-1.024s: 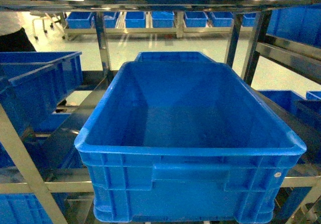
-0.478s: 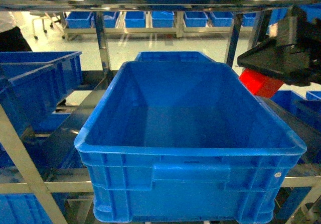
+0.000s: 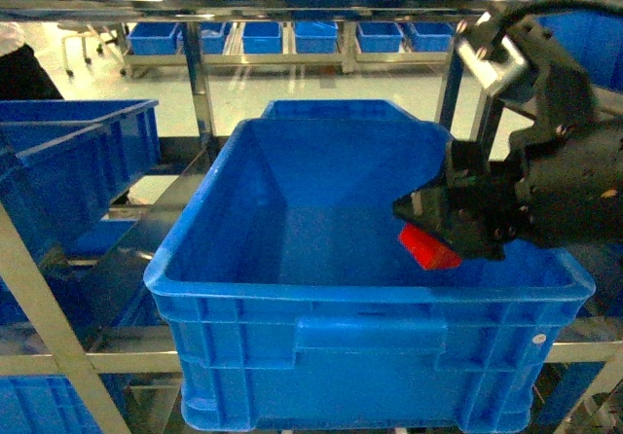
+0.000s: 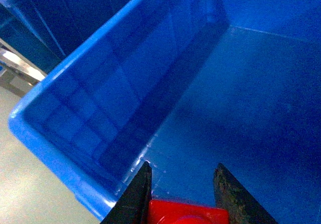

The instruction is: Pick red block from blue box to shelf

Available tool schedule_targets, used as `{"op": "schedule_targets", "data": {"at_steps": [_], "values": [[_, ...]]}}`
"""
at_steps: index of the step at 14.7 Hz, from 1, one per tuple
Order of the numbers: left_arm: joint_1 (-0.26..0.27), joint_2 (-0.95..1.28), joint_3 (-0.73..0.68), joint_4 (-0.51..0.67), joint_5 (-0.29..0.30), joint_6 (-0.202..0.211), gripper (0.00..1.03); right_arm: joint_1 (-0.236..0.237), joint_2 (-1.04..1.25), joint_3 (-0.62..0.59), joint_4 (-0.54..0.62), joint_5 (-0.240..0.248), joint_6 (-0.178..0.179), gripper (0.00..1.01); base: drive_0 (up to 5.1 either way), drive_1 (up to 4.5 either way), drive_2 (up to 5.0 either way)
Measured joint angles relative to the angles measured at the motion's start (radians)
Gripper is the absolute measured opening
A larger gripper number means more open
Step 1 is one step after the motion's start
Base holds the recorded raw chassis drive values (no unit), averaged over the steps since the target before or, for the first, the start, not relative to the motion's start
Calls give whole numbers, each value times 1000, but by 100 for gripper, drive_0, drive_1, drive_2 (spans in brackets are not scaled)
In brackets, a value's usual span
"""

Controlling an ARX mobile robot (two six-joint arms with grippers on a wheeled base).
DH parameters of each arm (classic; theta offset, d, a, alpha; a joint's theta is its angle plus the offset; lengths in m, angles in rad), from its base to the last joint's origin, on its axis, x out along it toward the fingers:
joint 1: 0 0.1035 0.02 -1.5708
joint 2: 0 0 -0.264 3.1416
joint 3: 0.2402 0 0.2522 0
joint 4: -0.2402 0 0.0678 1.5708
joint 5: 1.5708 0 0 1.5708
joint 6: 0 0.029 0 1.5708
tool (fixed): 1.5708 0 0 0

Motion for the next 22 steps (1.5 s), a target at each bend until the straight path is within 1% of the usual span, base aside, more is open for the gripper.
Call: {"op": "schedule_targets", "data": {"at_steps": [2, 4, 6, 7, 10, 13, 14, 15, 16, 17, 18, 19, 20, 21, 22], "values": [[0, 0, 0, 0, 0, 0, 98, 13, 97, 34, 29, 33, -6, 29, 0, 0, 0], [0, 0, 0, 0, 0, 0, 98, 20, 188, 104, 43, 64, -18, 29, 0, 0, 0], [0, 0, 0, 0, 0, 0, 98, 35, 257, 170, 31, 87, -51, 29, 0, 0, 0], [0, 0, 0, 0, 0, 0, 98, 39, 293, 214, 16, 92, -61, 29, 0, 0, 0], [0, 0, 0, 0, 0, 0, 98, 37, 412, 338, -6, 111, -66, 29, 0, 0, 0], [0, 0, 0, 0, 0, 0, 98, 34, 491, 420, -24, 155, -65, 29, 0, 0, 0], [0, 0, 0, 0, 0, 0, 98, 29, 501, 428, -17, 164, -63, 45, 0, 0, 0], [0, 0, 0, 0, 0, 0, 98, 30, 501, 429, -14, 165, -57, 80, 0, 0, 0], [0, 0, 0, 0, 0, 0, 98, 31, 463, 397, 10, 165, -38, 97, 0, 0, 0], [0, 0, 0, 0, 0, 0, 98, 38, 369, 324, 39, 154, -41, 98, 0, 0, 0], [0, 0, 0, 0, 0, 0, 98, 40, 281, 272, 32, 109, -34, 98, 0, 0, 0], [0, 0, 0, 0, 0, 0, 98, 45, 167, 212, 19, 59, -6, 98, 0, 0, 0], [0, 0, 0, 0, 0, 0, 98, 45, 72, 161, -11, 29, 31, 98, 0, 0, 0], [0, 0, 0, 0, 0, 0, 98, 43, 29, 137, -6, 13, 55, 98, 0, 0, 0], [0, 0, 0, 0, 0, 0, 98, 40, -2, 126, -6, 16, 68, 98, 0, 0, 0]]}}
